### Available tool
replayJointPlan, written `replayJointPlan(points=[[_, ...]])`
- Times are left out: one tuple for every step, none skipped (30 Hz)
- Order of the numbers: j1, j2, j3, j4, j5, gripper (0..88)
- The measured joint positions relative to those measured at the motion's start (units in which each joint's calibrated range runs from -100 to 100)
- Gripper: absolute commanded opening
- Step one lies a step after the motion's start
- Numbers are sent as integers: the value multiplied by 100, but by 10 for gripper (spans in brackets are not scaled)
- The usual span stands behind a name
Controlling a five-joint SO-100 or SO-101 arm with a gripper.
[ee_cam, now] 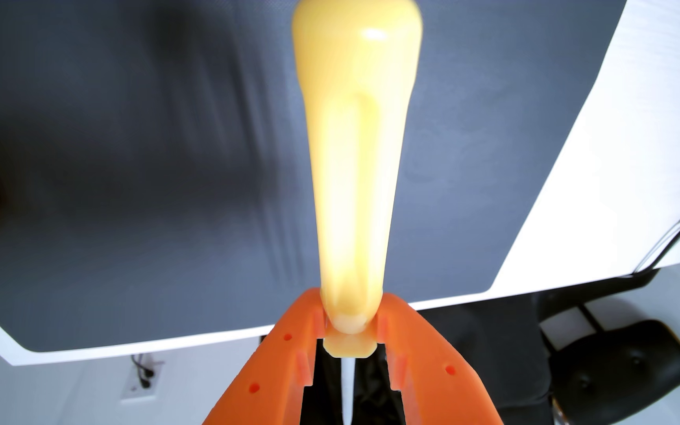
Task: Grab the yellow screwdriver
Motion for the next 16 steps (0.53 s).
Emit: replayJointPlan(points=[[0, 0, 0, 0, 0, 11], [0, 0, 0, 0, 0, 11], [0, 0, 0, 0, 0, 11], [0, 0, 0, 0, 0, 11], [0, 0, 0, 0, 0, 11], [0, 0, 0, 0, 0, 11], [0, 0, 0, 0, 0, 11], [0, 0, 0, 0, 0, 11], [0, 0, 0, 0, 0, 11], [0, 0, 0, 0, 0, 11], [0, 0, 0, 0, 0, 11], [0, 0, 0, 0, 0, 11], [0, 0, 0, 0, 0, 11], [0, 0, 9, 0, 0, 11], [0, 0, 18, 0, 0, 11], [0, 0, 18, 0, 0, 11]])
